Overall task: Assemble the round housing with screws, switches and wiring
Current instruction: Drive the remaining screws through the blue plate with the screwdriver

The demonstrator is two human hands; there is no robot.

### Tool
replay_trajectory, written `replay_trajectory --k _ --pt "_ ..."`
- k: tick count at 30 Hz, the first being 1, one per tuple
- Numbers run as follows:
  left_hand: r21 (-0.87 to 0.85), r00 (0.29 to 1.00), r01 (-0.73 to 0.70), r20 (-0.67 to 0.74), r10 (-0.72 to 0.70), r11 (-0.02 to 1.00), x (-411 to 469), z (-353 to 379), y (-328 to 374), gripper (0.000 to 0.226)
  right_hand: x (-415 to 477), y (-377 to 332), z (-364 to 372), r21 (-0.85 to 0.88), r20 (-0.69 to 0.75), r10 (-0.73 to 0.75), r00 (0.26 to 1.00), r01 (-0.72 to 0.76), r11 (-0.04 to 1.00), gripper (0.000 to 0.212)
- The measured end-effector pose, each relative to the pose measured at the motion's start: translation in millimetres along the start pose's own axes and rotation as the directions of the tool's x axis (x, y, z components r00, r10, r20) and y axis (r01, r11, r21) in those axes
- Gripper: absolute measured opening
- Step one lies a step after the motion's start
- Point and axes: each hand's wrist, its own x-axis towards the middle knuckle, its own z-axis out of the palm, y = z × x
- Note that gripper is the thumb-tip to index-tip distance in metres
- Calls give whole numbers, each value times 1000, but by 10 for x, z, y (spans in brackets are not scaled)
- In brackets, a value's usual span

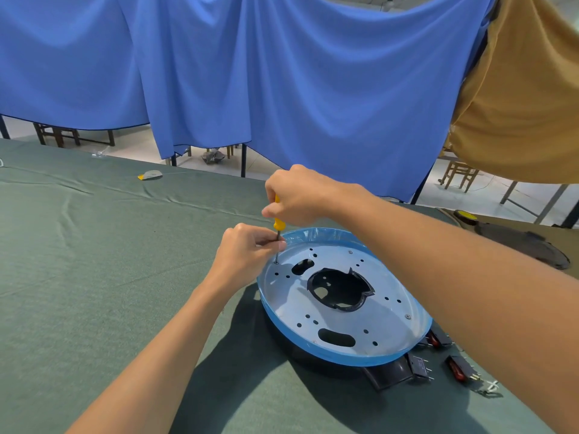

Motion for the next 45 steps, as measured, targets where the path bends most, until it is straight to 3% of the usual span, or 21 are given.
replay_trajectory --k 2,4,6,10,14,18,21,25,29,33,35,37,45 --pt "-4 1000 2 2 -2 1000 0 4 -1 6 6 10 48 31 -16 61 998 -61 998 27" --pt "-1 1000 4 6 -4 1000 1 1 5 7 7 15 -17 6 60 78 995 -79 997 36" --pt "-4 1000 4 6 -4 1000 6 2 8 8 6 26 -102 -53 146 63 987 -56 997 29" --pt "-4 1000 3 7 -3 1000 8 2 -1 6 9 16 -40 -20 11 -44 999 44 999 16" --pt "-8 1000 1 1 -1 1000 -3 -1 0 6 -16 -28 49 -8 -20 16 1000 -16 1000 37" --pt "-3 1000 -4 -6 4 1000 -6 1 12 6 -33 -29 -118 -109 136 -17 991 32 994 18" --pt "1 1000 -3 -7 3 1000 -5 7 16 7 -45 -16 -87 -45 35 -105 994 107 993 4" --pt "-11 1000 5 -6 -5 1000 -15 2 17 9 -81 -28 13 14 -52 38 998 -37 999 28" --pt "0 1000 -1 -3 1 1000 -24 3 22 9 -97 -31 -53 -32 11 56 998 -56 998 29" --pt "-5 1000 4 -6 -4 1000 -17 7 24 8 -87 -49 -95 -81 -1 -49 999 49 995 9" --pt "-5 1000 4 -5 -4 1000 -15 9 20 9 -84 -56 -77 -61 -47 -71 996 69 996 23" --pt "4 1000 0 -7 0 1000 -14 11 15 8 -67 -59 -73 -37 -44 -61 997 59 998 32" --pt "31 1000 -25 1 25 999 -2 10 -8 10 -19 -91 -63 21 66 89 994 -91 996 29"
